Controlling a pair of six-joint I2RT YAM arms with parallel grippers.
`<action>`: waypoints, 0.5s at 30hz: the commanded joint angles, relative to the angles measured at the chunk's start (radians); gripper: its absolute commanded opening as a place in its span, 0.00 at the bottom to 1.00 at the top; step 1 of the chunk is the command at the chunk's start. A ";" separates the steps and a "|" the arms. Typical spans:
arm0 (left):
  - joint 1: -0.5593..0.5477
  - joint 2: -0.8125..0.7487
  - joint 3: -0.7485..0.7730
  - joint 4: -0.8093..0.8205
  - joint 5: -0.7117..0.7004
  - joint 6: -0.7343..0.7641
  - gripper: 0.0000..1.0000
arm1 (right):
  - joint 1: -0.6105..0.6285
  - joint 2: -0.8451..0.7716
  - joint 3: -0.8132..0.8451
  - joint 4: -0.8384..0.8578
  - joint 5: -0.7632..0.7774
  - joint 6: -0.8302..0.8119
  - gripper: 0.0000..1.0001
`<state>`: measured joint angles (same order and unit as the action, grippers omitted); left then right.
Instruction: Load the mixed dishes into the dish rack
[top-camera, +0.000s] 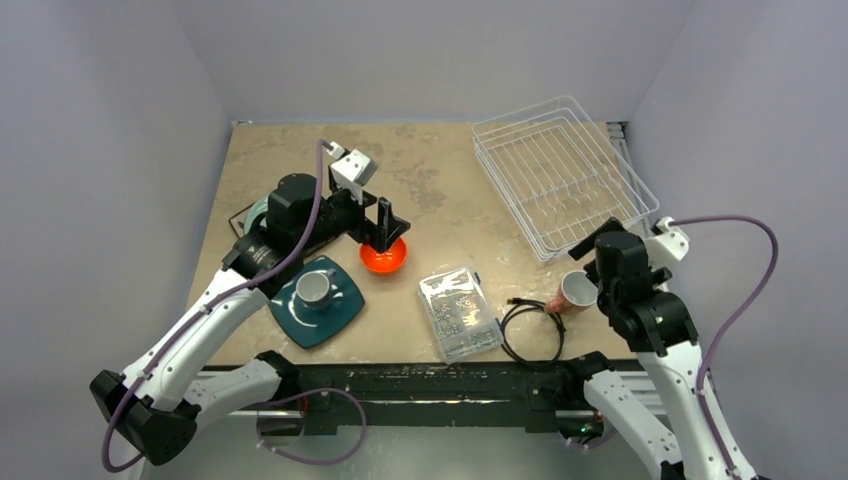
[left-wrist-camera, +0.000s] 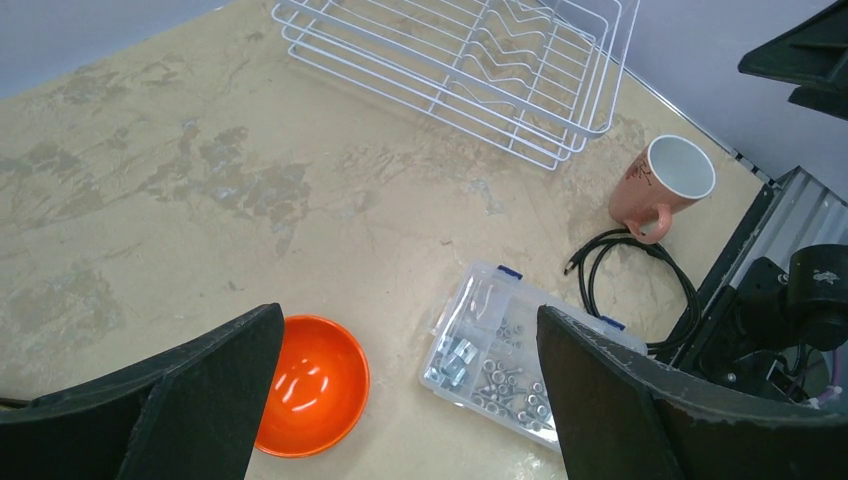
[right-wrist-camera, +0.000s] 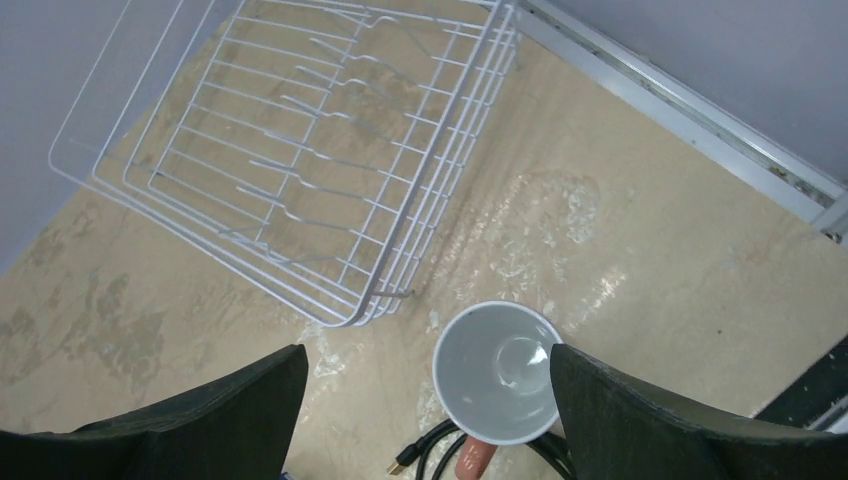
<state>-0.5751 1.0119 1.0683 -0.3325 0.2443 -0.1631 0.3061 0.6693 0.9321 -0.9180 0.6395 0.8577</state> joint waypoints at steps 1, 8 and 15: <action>-0.009 0.014 0.051 -0.016 -0.018 0.028 0.96 | -0.006 -0.038 0.001 -0.165 0.129 0.226 0.91; -0.014 0.033 0.060 -0.028 -0.010 0.012 0.96 | -0.005 -0.003 -0.037 -0.262 0.041 0.400 0.87; -0.019 0.052 0.080 -0.057 -0.016 0.007 0.95 | -0.006 0.012 -0.118 -0.261 -0.079 0.512 0.84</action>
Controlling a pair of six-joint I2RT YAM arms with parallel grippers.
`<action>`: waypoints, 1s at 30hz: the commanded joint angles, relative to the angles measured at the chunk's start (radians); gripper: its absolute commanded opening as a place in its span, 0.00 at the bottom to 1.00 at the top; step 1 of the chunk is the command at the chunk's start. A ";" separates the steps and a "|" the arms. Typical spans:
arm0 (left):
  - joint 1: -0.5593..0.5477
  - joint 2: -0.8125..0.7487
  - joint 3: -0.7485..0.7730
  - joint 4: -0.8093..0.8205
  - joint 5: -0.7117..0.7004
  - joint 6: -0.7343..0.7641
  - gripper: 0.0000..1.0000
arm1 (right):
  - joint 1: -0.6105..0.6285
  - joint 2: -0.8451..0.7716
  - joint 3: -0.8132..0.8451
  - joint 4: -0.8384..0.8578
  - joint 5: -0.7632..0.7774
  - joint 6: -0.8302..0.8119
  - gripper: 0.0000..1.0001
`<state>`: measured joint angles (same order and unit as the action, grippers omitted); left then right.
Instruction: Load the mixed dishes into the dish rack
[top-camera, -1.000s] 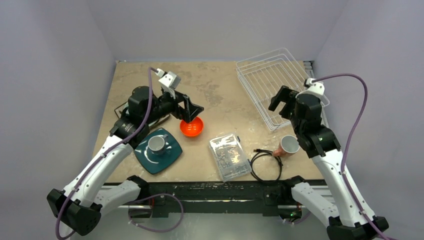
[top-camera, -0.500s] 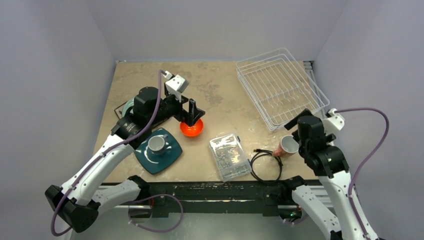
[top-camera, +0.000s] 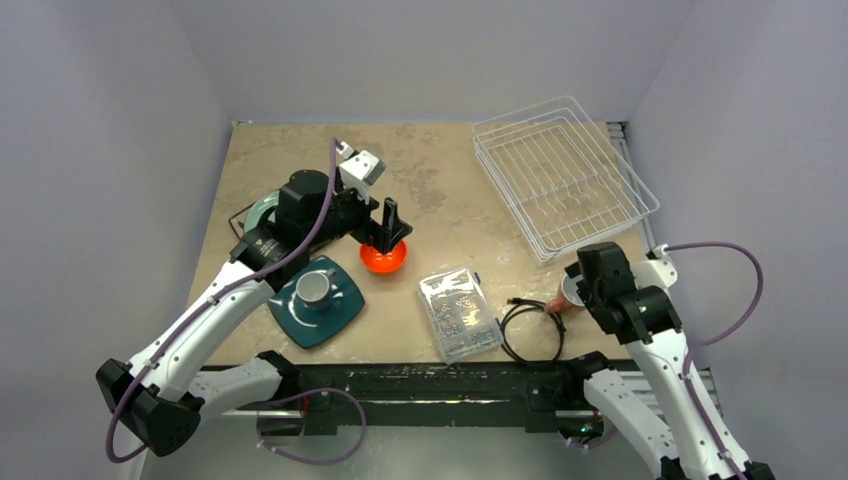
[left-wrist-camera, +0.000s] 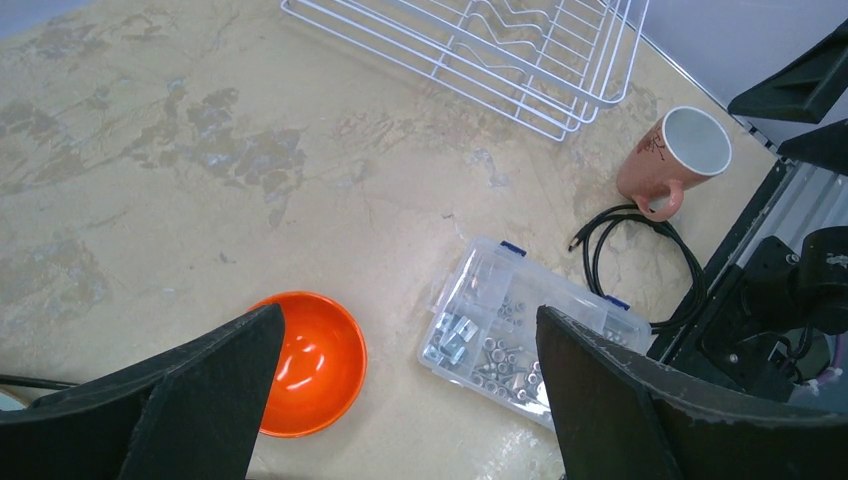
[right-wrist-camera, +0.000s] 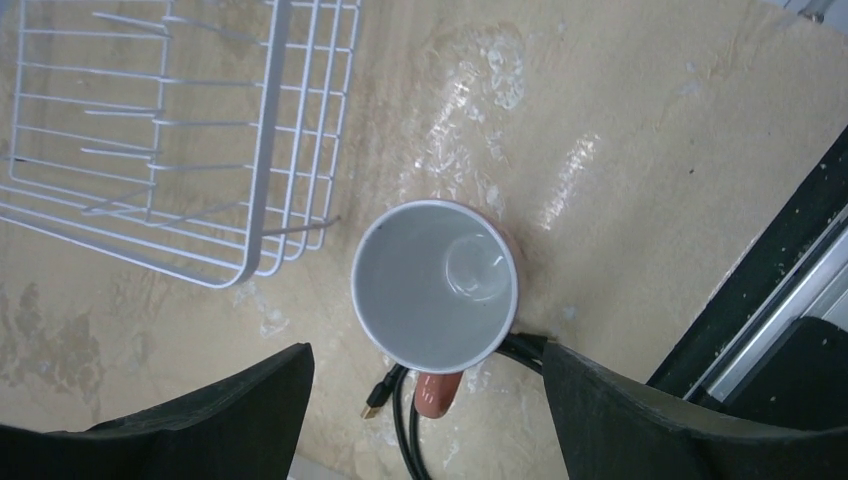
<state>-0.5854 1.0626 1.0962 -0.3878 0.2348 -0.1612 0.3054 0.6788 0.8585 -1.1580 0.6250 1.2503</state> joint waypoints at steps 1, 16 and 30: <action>-0.009 0.002 0.053 -0.004 -0.008 0.005 0.95 | -0.005 0.004 -0.059 -0.022 -0.073 0.136 0.82; -0.014 0.028 0.069 -0.030 -0.020 0.011 0.95 | -0.037 0.065 -0.181 0.066 -0.087 0.201 0.55; -0.014 0.052 0.075 -0.036 -0.016 0.009 0.95 | -0.076 0.075 -0.257 0.155 -0.048 0.194 0.39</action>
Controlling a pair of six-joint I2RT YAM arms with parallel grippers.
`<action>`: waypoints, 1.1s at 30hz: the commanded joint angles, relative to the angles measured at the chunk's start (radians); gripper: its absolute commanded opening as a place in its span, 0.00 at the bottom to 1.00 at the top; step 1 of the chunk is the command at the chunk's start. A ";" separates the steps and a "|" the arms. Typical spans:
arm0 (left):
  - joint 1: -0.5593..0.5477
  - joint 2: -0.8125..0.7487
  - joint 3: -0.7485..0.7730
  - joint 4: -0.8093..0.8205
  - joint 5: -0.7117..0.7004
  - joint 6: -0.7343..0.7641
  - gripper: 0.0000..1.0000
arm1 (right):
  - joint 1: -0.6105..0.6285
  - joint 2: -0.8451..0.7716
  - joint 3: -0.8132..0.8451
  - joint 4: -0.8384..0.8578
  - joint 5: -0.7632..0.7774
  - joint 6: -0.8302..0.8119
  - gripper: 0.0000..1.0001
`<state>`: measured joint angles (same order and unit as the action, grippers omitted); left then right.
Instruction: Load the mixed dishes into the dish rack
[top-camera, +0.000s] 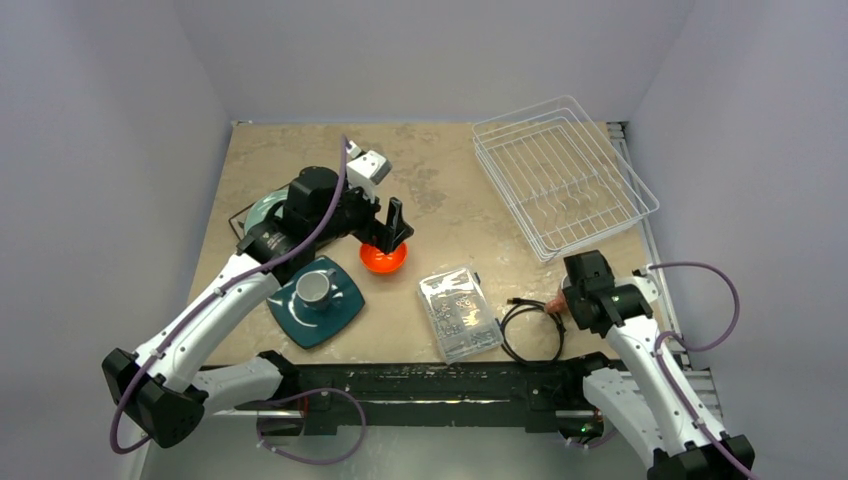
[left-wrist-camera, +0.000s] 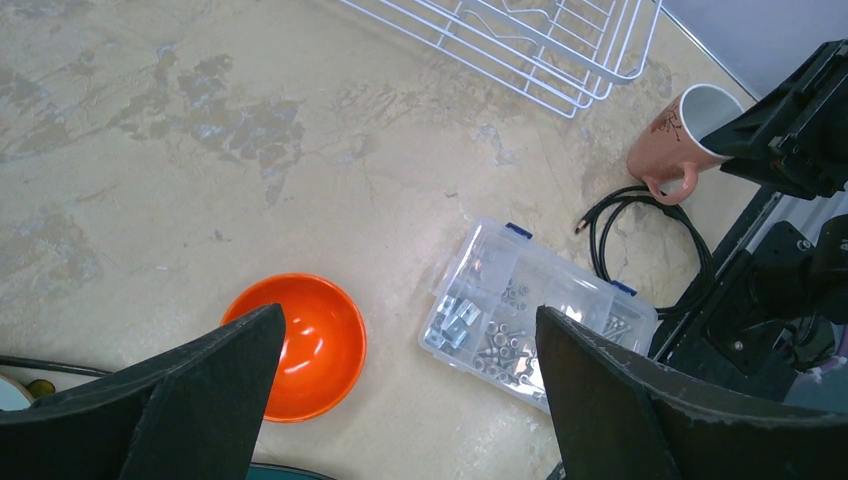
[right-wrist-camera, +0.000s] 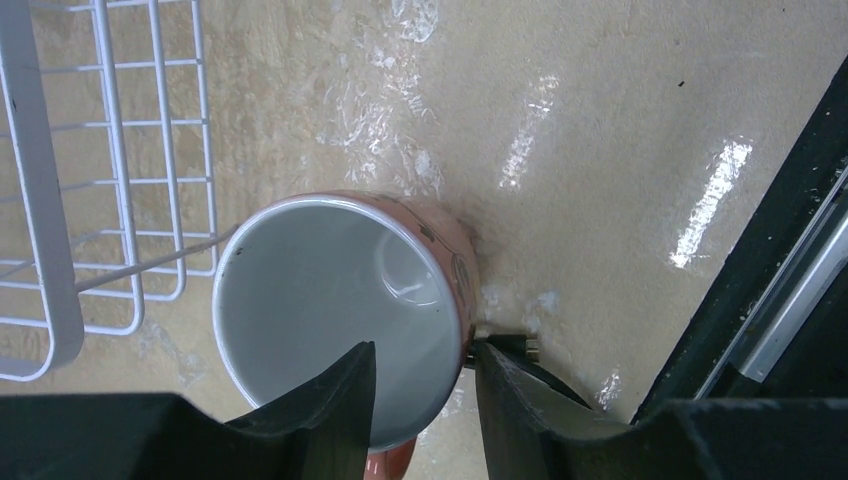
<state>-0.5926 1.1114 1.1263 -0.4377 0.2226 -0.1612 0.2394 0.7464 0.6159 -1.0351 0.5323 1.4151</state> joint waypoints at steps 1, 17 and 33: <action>-0.006 0.005 0.045 0.013 -0.004 0.009 0.95 | -0.012 0.005 -0.016 0.034 0.049 0.030 0.38; -0.007 0.028 0.050 0.007 0.004 0.005 0.95 | -0.016 -0.096 -0.011 -0.008 0.086 0.072 0.04; -0.009 0.030 0.059 -0.005 0.008 0.003 0.94 | -0.016 -0.246 0.258 -0.113 0.281 0.052 0.00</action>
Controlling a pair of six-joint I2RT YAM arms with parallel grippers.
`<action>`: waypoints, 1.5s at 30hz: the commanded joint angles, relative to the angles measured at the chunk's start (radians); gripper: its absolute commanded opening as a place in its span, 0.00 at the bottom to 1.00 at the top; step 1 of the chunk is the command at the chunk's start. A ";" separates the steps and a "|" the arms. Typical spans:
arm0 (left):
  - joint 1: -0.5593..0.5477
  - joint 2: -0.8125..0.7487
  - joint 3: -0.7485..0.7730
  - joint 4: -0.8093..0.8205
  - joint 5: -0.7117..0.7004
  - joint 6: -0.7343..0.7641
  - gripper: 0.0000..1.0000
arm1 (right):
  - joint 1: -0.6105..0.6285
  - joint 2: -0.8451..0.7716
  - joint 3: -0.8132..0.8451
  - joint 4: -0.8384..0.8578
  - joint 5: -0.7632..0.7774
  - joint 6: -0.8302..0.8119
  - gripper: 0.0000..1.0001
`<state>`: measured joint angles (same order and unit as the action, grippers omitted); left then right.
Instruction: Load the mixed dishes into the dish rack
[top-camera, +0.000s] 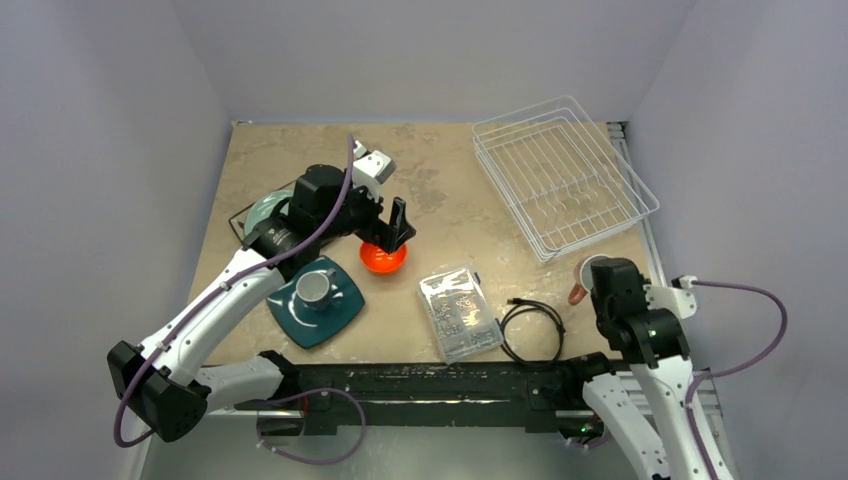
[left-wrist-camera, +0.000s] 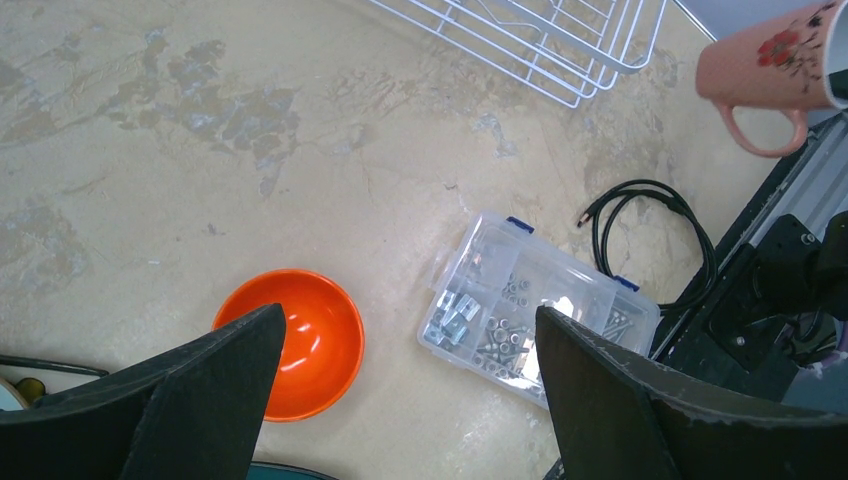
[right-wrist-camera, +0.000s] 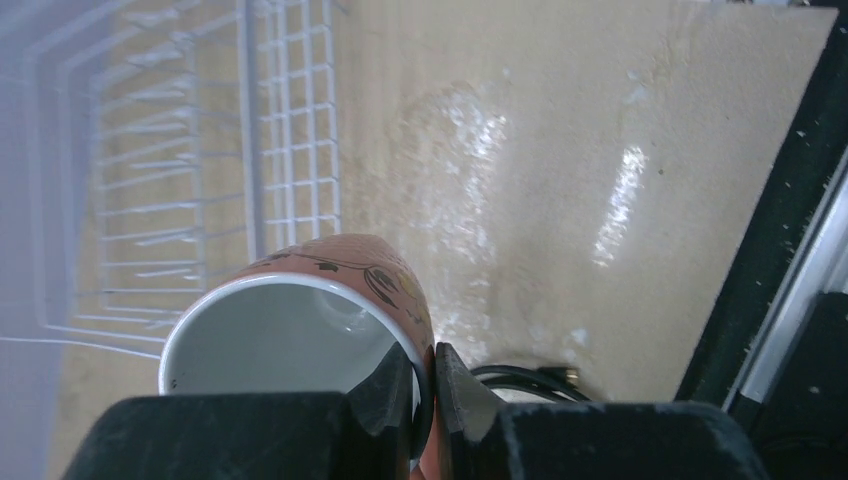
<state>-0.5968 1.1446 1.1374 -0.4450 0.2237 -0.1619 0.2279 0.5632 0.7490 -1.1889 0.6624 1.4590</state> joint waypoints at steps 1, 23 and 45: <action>-0.005 -0.004 0.049 0.002 0.007 0.003 0.94 | -0.004 -0.080 0.143 0.062 0.168 -0.020 0.00; -0.011 -0.047 0.033 0.035 0.060 -0.032 0.93 | -0.001 0.151 0.231 0.962 -0.904 -0.787 0.00; -0.016 0.005 0.021 0.082 0.019 -0.123 0.67 | 0.965 0.958 0.813 0.047 0.498 0.091 0.00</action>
<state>-0.6048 1.1255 1.1168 -0.3500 0.2562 -0.2733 1.1336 1.4570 1.3640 -0.8440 0.8505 1.2186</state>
